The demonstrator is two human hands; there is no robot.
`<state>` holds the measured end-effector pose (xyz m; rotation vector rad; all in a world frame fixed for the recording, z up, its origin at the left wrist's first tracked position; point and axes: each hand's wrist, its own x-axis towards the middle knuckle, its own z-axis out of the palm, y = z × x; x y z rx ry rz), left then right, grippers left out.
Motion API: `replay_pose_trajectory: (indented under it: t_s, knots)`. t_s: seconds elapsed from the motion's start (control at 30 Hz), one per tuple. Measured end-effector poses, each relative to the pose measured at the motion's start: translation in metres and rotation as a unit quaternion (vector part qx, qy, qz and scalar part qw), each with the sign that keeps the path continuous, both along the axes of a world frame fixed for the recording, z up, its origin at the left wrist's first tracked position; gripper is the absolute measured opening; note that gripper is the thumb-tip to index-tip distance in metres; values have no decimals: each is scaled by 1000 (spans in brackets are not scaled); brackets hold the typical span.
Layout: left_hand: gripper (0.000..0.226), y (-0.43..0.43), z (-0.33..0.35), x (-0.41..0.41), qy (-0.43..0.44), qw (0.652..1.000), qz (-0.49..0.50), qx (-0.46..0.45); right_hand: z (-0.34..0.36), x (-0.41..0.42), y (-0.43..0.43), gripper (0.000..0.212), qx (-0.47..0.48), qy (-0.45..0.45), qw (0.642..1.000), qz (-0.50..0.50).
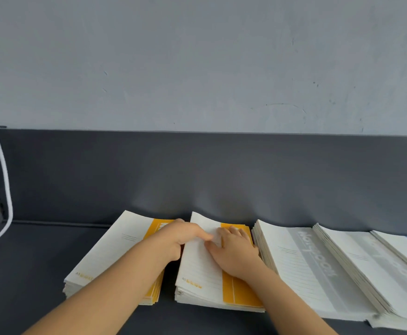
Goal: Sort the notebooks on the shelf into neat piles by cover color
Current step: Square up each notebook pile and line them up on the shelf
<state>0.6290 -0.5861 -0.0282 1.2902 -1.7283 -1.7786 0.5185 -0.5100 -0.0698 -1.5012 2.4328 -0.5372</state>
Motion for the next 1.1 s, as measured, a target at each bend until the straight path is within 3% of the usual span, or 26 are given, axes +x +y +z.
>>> replay_pose_trajectory:
  t_s: [0.03, 0.17, 0.27, 0.33, 0.37, 0.43, 0.53, 0.67, 0.83, 0.93, 1.1]
  knots:
    - [55, -1, 2, 1, 3, 1000, 1, 20, 0, 0, 0, 60, -19, -21, 1000, -7]
    - [21, 3, 11, 3, 56, 997, -3, 54, 10, -5, 0, 81, -145, -152, 976, -50]
    - [26, 2, 20, 14, 154, 987, -11, 49, 36, -16, 12, 101, -292, -278, 911, -92]
    - [42, -2, 23, 24, 208, 977, -39, 28, 55, -25, 26, 93, -317, -390, 860, -87]
    - [47, -3, 25, 29, 210, 976, -53, 9, 62, -28, 33, 74, -299, -420, 855, -55]
    - [50, -8, 30, 38, 180, 978, -89, -49, 68, -33, 42, 41, -261, -429, 865, 15]
    - [52, -16, 43, 52, 141, 971, -133, -140, 71, -42, 50, 31, -257, -415, 871, 50]
    - [59, -17, 50, 63, 106, 953, -156, -236, 73, -50, 57, 38, -280, -383, 878, 66]
    - [60, -20, 48, 69, 161, 937, -134, -279, 76, -43, 54, 49, -337, -342, 871, 101]
    - [60, -21, 45, 70, 173, 935, -130, -281, 72, -41, 47, 46, -340, -345, 870, 95]
    - [79, -23, 43, 66, 179, 936, -202, -225, 68, -41, 46, 65, -296, -376, 871, 110]
